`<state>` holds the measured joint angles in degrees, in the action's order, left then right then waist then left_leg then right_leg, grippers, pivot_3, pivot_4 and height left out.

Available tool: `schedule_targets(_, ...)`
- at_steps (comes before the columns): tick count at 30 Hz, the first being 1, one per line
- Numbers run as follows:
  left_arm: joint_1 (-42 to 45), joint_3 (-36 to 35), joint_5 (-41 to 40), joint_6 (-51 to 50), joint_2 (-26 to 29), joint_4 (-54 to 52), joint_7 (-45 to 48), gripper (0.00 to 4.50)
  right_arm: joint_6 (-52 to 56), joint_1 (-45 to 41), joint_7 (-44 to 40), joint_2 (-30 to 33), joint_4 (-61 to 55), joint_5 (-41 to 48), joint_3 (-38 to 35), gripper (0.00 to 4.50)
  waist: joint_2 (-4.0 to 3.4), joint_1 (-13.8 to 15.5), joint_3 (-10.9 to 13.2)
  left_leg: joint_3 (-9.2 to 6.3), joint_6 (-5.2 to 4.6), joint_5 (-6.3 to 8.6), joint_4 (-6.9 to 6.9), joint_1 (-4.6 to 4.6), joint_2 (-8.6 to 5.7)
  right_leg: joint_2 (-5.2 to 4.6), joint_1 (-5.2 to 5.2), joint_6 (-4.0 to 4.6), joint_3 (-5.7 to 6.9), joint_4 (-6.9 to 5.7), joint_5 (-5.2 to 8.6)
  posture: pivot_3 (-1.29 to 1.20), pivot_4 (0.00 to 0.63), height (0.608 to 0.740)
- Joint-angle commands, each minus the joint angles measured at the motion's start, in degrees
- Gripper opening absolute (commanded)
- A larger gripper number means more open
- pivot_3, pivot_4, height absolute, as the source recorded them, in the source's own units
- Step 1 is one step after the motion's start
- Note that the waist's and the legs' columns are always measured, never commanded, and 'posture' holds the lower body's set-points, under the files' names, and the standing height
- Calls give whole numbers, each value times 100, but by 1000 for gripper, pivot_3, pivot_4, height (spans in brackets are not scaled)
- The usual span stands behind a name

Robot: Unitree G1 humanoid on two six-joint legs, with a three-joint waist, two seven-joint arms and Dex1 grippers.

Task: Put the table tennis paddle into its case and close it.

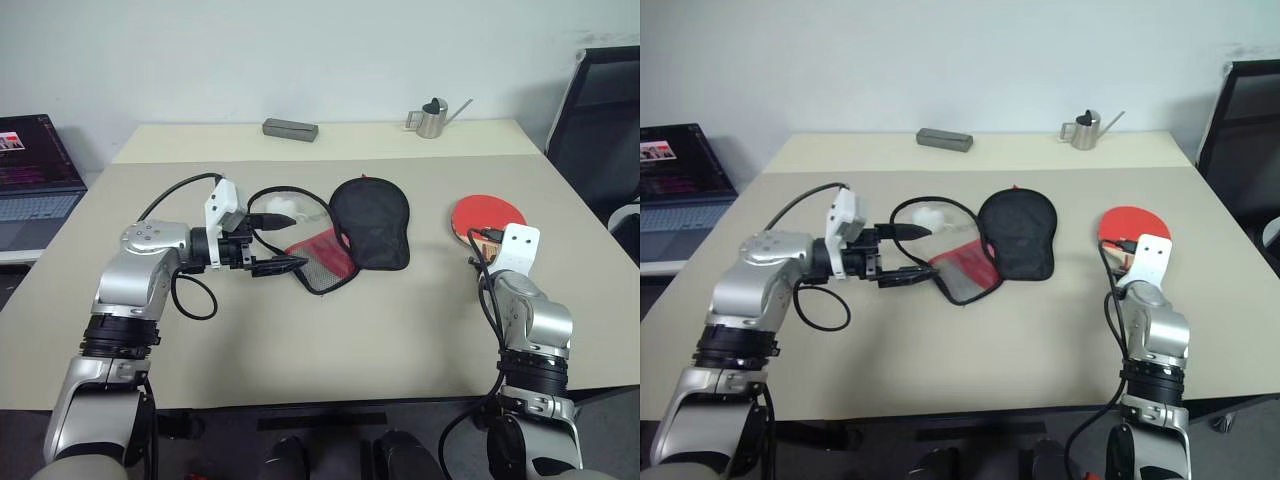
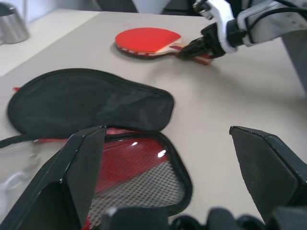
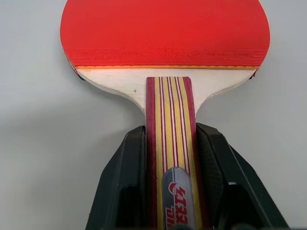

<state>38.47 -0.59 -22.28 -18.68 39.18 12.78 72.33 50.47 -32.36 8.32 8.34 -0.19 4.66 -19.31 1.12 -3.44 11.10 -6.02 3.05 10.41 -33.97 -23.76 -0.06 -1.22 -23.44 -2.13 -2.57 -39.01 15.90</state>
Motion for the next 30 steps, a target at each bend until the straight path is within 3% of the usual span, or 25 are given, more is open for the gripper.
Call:
schedule_targets(1,-100,-269,-110,-29,155,-267,-105,4500,-173,-284,-118,81,-716,60,235,1151,0,-1,0,-1,0,0,0,-8,1,0,-7,11,2,0,-7,0,150,740)
schedule_targets(10,-433,-454,-181,-135,282,-497,-266,4500,497,-564,-150,-503,-1352,265,752,1151,-3,5,2,-5,1,1,0,-11,1,-1,-7,2,8,3,0,0,150,740)
schedule_targets(15,-521,-478,-205,-186,287,-616,-346,4500,218,-824,-67,-963,-633,224,966,1151,-3,7,2,-5,2,0,-2,-11,1,-1,-7,4,7,2,-2,0,150,740)
schedule_targets(22,-609,-501,-235,-233,310,-726,-411,4500,-470,-1254,-120,-1045,495,119,1163,1151,-3,6,2,-4,3,-1,-2,-12,0,-1,-7,25,7,3,-15,0,150,740)
schedule_targets(30,-715,-534,-270,-259,352,-850,-470,4500,-914,-1306,-259,-1244,1036,-15,1637,1151,-3,-20,2,-4,3,-1,-2,-11,3,0,-7,26,8,2,-15,0,150,740)
